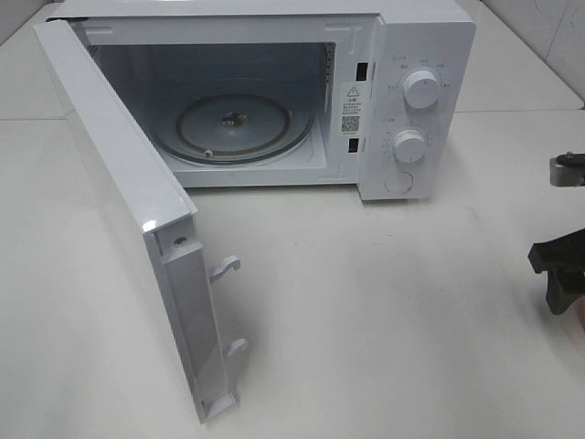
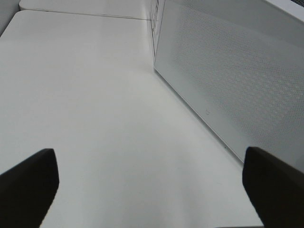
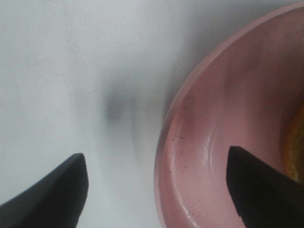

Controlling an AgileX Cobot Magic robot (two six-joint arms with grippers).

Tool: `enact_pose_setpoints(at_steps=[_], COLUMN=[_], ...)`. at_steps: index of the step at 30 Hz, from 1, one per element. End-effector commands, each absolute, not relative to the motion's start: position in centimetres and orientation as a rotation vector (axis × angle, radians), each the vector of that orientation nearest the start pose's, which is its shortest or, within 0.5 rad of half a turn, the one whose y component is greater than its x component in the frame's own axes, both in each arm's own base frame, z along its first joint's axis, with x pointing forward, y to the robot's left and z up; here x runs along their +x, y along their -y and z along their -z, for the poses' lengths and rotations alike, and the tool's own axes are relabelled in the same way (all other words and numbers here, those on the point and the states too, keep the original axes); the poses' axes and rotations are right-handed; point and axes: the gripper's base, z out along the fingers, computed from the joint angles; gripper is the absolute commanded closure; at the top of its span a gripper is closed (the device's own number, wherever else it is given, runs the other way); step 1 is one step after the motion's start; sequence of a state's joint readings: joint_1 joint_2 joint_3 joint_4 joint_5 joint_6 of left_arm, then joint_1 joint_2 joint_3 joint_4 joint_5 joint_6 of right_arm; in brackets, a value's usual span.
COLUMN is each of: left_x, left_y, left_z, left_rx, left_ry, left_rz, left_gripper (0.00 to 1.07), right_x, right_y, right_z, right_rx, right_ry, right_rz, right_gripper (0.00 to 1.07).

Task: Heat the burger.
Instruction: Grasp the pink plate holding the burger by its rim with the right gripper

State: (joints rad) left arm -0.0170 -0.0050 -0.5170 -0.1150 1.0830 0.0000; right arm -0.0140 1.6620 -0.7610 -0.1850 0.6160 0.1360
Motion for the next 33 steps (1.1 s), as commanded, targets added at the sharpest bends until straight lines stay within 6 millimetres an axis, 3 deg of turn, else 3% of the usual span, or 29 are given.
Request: enact_pose_setpoints(at_steps=[1, 5, 27, 33], left_x=[-1.1, -1.1, -1.1, -1.1], left_y=[0.9, 0.9, 0.9, 0.9], left_z=[-28.1, -28.1, -28.1, -28.1], left_rx=[0.027, 0.027, 0.027, 0.027], left_ry=[-2.011, -2.011, -2.011, -2.011], left_rz=[0.152, 0.152, 0.152, 0.152], left_gripper=[0.09, 0.09, 0.09, 0.09], right_x=[26.3, 26.4, 26.2, 25.9], right_y=[1.8, 2.3, 2.5, 2.6], right_z=[-13.2, -12.3, -11.5, -11.5], right_rx=[0.047, 0.039, 0.053, 0.060], right_ry=[-2.999, -3.018, -2.994, -3.021], right_rz=[0.159, 0.179, 0.177, 0.183], right_gripper=[0.31, 0.31, 0.31, 0.40])
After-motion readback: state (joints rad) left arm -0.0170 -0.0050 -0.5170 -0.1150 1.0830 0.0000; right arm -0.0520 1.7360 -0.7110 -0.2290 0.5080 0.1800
